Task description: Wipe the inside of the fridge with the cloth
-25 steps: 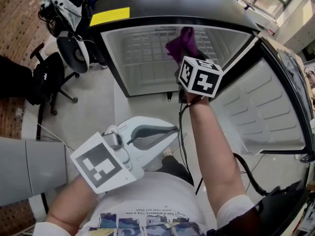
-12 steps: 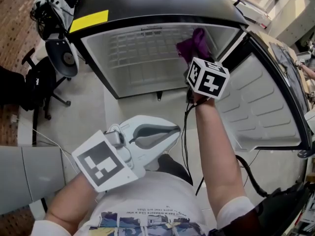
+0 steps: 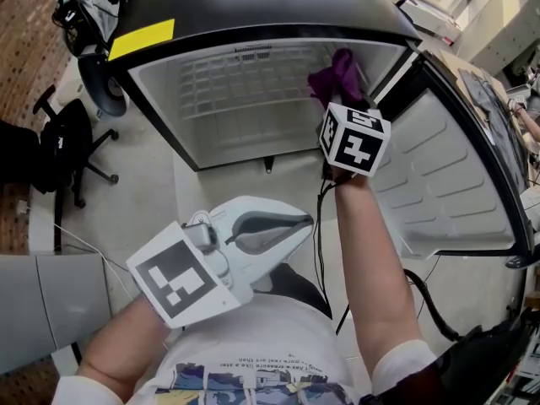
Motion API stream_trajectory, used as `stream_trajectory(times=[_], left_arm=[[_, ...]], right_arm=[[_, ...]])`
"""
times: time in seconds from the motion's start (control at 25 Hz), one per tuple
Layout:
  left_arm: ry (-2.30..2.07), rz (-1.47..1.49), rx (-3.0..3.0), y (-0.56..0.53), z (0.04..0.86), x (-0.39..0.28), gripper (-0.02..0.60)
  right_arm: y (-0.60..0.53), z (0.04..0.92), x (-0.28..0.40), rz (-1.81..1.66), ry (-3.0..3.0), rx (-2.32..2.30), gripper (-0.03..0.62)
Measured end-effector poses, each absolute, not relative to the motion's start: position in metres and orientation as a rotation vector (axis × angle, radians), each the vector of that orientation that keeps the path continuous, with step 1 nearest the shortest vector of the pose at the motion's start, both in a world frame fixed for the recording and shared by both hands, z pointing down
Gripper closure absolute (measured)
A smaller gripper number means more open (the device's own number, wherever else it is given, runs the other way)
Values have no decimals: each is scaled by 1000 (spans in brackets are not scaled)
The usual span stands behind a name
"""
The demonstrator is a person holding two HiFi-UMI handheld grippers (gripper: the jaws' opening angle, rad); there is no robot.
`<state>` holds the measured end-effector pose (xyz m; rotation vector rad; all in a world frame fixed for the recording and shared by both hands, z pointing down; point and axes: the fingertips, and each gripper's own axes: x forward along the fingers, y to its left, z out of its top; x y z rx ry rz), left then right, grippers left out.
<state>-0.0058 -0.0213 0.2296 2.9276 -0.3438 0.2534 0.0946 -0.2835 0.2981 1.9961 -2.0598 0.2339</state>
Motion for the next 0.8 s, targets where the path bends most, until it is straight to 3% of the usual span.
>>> stream_trajectory(times=[0.8], left_arm=[[-482,254,2927,-2,236,-51,577]], right_arm=[[-192,273,36,128,-2361,1765,539]])
